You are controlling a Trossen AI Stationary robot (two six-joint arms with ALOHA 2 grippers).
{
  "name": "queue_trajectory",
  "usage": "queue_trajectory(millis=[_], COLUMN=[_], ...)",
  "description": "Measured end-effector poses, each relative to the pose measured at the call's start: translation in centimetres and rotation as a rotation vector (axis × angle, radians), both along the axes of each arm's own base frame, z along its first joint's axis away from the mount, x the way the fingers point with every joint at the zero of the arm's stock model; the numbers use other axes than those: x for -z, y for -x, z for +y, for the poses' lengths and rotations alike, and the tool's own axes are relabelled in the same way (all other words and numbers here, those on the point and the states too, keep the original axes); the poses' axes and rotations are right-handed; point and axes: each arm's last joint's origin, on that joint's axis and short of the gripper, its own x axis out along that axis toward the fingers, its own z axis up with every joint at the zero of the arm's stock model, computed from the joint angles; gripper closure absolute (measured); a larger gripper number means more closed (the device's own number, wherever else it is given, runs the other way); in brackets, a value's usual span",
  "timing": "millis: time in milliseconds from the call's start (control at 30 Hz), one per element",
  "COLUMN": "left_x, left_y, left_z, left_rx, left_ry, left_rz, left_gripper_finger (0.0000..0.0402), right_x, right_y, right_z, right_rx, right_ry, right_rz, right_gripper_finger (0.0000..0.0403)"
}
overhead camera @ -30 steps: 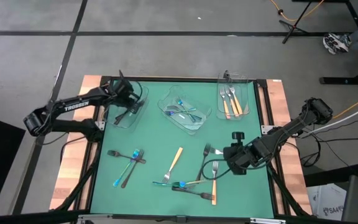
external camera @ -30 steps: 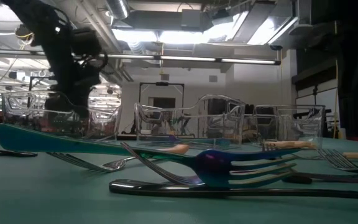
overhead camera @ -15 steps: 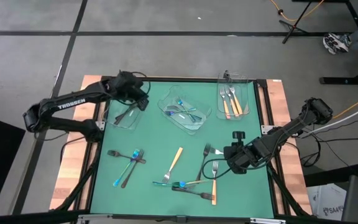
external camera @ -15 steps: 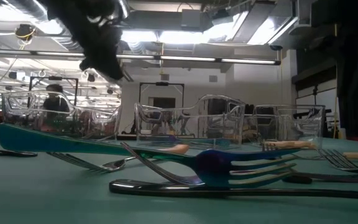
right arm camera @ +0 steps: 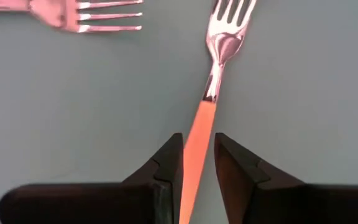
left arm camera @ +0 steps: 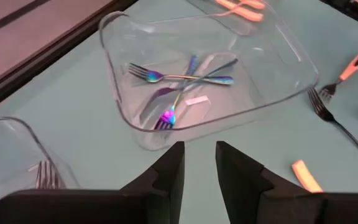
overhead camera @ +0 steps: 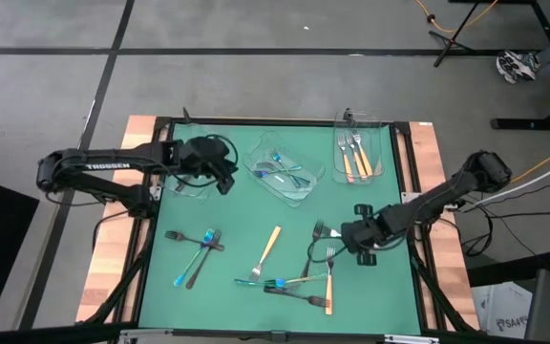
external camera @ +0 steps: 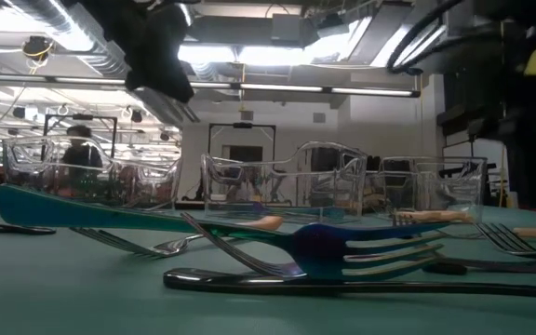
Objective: Sort silverware by color (type)
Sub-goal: Put the orange fork into the right transparent bin
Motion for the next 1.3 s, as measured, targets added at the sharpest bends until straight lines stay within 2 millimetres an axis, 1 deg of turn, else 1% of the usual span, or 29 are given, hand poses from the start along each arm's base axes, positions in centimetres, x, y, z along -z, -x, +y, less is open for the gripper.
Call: queue_trajectory(millis=[167, 300, 400, 500, 600, 733, 1000, 1100, 1267, 1300], left_x=[0.0, 0.0, 0.0, 0.0, 0.0, 0.0, 0.0, 0.0, 0.0, 0.0], left_y=[-0.2, -0.3, -0.4, -0.4, -0.4, -0.4, -0.4, -0.4, -0.4, -0.4], left_z=[-1.2, -1.8, -2.1, -2.3, -2.3, -2.3, -2.3, -2.3, -2.7, -2.7], left_rx=[0.011, 0.019, 0.029, 0.037, 0.039, 0.023, 0.023, 0.023, 0.038, 0.042], left_ry=[-0.015, -0.035, -0.036, -0.036, -0.035, -0.02, -0.02, -0.02, -0.02, -0.02], left_rz=[-0.003, 0.0, -0.001, -0.002, -0.002, -0.01, -0.01, -0.01, -0.01, -0.01], left_gripper_finger=[0.0316, 0.0316, 0.0316, 0.0316, 0.0316, 0.0316, 0.0316, 0.0316, 0.0316, 0.0316], right_x=[1.4, 2.3, 2.9, 3.2, 3.4, 3.4, 3.4, 3.4, 3.4, 3.5], right_y=[-0.6, -0.5, -0.1, 0.0, 0.0, 0.0, 0.0, 0.1, 0.1, 0.1], right_z=[-1.8, -3.0, -3.6, -3.6, -3.7, -3.8, -3.7, -3.7, -3.8, -3.8], right_rx=[0.048, 0.089, 0.11, 0.11, 0.112, 0.119, 0.117, 0.117, 0.116, 0.116], right_ry=[-0.106, -0.107, -0.114, -0.128, -0.102, -0.067, -0.075, -0.075, -0.071, -0.07], right_rz=[-0.012, -0.016, 0.012, 0.002, -0.014, -0.025, -0.021, -0.02, -0.017, -0.017], right_gripper_finger=[0.0324, 0.0324, 0.0324, 0.0324, 0.0324, 0.0324, 0.0326, 0.0341, 0.0388, 0.0392])
